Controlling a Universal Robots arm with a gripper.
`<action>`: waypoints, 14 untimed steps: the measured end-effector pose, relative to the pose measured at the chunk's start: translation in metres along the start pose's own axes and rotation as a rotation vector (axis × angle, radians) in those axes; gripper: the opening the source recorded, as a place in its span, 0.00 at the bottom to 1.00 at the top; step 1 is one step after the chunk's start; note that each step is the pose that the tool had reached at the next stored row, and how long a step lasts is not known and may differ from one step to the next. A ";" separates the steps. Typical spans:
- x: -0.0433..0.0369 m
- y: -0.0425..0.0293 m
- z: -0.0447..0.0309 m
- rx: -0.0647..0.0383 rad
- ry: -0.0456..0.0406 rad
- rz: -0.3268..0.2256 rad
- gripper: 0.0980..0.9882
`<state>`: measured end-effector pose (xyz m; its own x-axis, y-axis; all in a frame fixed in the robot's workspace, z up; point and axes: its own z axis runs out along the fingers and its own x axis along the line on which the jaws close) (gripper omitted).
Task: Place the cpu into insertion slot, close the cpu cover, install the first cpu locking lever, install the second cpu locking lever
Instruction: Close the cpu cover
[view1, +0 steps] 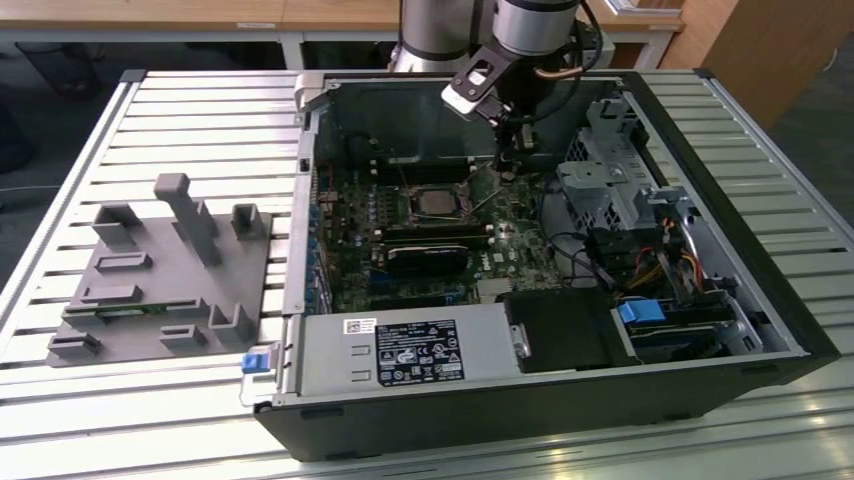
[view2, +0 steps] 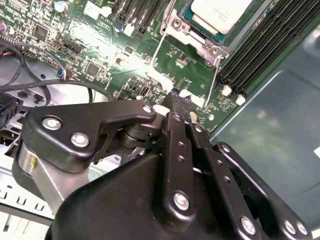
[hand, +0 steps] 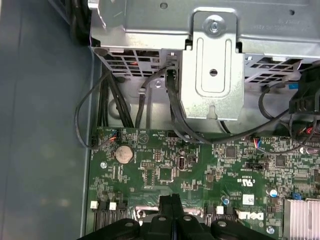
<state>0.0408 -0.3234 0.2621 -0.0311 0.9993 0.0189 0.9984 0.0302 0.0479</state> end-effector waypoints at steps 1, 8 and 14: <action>0.0000 0.0000 0.0000 0.000 -0.0002 0.000 0.01; 0.0000 0.0000 0.0004 0.000 -0.0001 0.000 0.01; -0.0001 0.0010 0.0014 0.003 0.0002 0.000 0.01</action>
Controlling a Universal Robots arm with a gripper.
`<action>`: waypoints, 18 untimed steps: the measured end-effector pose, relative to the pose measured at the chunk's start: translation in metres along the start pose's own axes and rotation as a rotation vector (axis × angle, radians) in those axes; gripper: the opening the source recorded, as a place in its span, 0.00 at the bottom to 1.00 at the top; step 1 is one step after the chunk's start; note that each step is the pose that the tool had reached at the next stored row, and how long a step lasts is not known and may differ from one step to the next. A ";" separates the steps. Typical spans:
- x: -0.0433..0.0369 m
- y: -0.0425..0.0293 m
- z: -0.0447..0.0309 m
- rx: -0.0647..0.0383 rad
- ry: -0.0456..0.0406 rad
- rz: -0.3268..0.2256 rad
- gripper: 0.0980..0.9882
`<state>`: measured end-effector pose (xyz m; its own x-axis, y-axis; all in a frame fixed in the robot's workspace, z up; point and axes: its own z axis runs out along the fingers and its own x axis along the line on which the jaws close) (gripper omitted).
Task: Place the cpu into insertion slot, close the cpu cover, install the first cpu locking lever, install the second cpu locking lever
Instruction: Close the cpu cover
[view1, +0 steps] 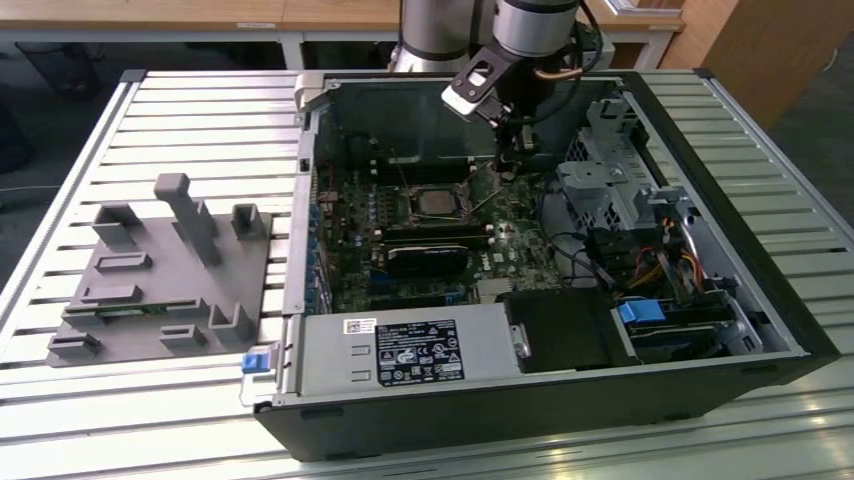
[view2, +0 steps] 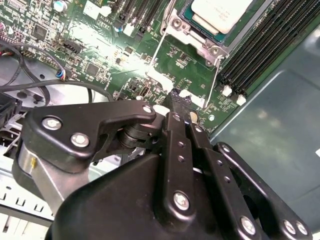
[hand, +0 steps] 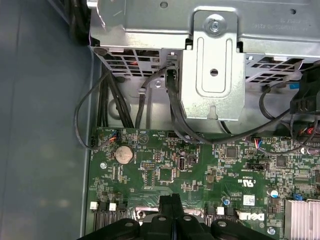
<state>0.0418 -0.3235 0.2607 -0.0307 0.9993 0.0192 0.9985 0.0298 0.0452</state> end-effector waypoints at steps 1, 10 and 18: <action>0.0000 0.0018 0.0003 0.006 0.0000 0.000 0.01; 0.0011 0.0115 0.0020 0.032 0.0014 -0.017 0.01; 0.0015 0.0162 0.0043 0.033 0.0022 -0.048 0.01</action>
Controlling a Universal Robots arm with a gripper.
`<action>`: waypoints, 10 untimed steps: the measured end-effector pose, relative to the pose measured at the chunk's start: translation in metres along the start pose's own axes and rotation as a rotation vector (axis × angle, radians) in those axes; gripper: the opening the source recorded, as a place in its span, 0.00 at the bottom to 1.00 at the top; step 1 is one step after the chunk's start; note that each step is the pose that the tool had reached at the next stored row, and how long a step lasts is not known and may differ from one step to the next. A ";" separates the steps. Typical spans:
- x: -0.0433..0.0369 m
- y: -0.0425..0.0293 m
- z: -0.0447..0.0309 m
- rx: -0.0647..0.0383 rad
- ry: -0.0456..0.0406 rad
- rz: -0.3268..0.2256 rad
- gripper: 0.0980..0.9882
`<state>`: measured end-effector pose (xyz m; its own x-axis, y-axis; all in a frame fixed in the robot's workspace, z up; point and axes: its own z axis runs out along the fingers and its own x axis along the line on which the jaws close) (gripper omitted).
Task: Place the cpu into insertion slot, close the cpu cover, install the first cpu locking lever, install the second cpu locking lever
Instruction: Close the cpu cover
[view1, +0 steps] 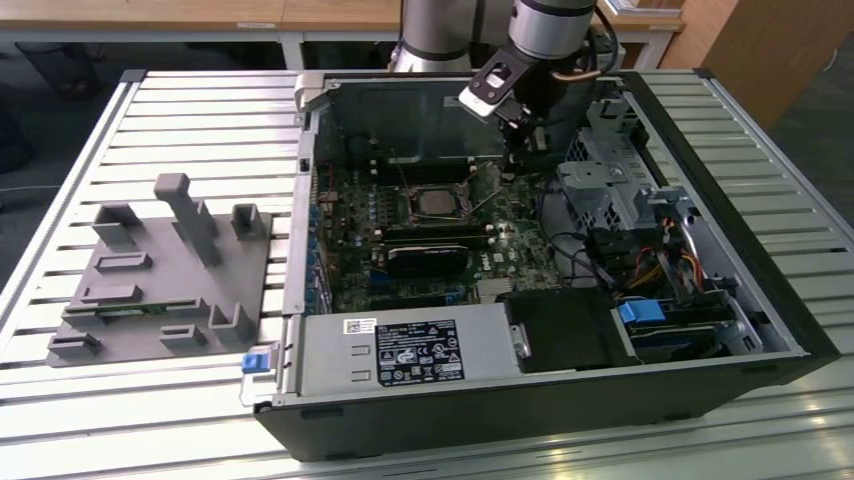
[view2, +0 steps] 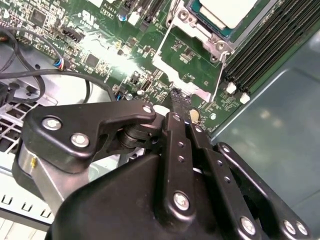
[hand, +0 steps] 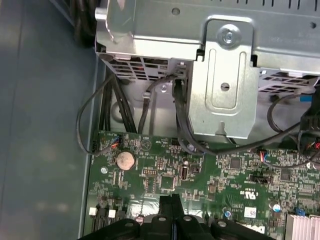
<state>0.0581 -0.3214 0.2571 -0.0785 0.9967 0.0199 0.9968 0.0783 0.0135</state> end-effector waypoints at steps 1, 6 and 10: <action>0.0001 0.0005 0.0006 0.000 0.0001 0.000 0.01; 0.0004 0.0024 0.0038 0.000 0.0001 0.000 0.01; 0.0009 0.0027 0.0072 0.001 0.0001 0.000 0.01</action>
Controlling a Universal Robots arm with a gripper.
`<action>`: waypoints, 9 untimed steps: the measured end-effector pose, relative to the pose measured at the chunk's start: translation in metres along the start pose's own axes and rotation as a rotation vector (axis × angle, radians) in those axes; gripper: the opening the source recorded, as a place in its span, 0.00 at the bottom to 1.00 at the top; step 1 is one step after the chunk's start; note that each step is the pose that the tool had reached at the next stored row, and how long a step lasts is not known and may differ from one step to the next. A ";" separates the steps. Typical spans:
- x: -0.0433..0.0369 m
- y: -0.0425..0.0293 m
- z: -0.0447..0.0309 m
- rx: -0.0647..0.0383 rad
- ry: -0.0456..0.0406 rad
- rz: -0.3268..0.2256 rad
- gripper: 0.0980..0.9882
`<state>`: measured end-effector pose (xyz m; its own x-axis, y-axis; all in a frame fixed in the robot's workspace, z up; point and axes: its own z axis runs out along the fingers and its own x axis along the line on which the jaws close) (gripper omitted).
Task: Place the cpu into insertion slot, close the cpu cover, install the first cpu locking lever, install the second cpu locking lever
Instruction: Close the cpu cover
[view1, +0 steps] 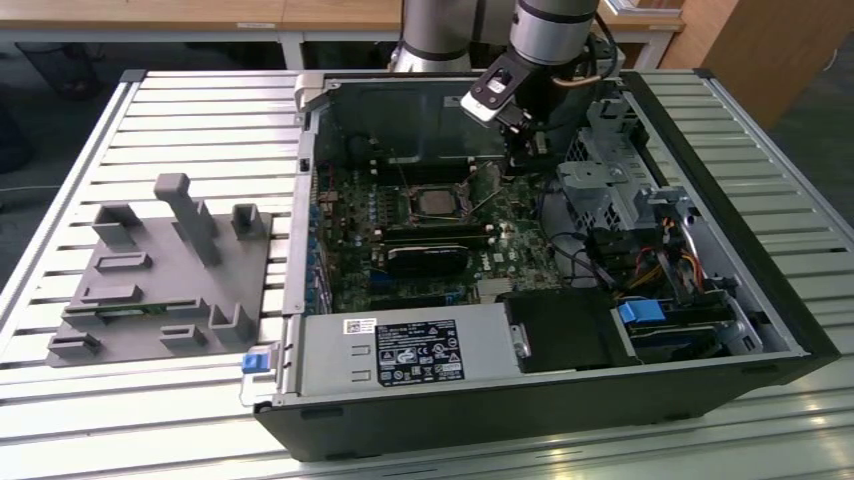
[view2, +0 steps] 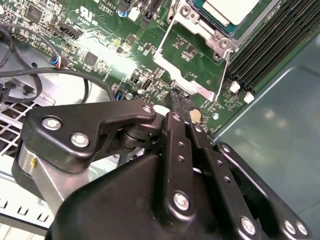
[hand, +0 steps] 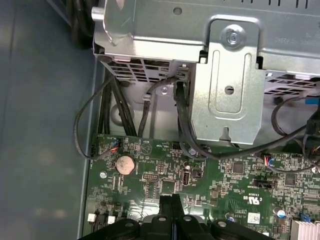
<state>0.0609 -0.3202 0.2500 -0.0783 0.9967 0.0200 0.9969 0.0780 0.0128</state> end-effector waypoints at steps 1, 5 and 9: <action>0.0001 0.0000 0.0009 0.000 0.0000 0.000 0.01; 0.0005 -0.0011 0.0036 0.000 0.0000 0.000 0.01; 0.0011 -0.0094 0.0043 0.000 0.0000 0.000 0.01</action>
<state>0.0514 -0.3197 0.2456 -0.0784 0.9967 0.0200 0.9969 0.0782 0.0128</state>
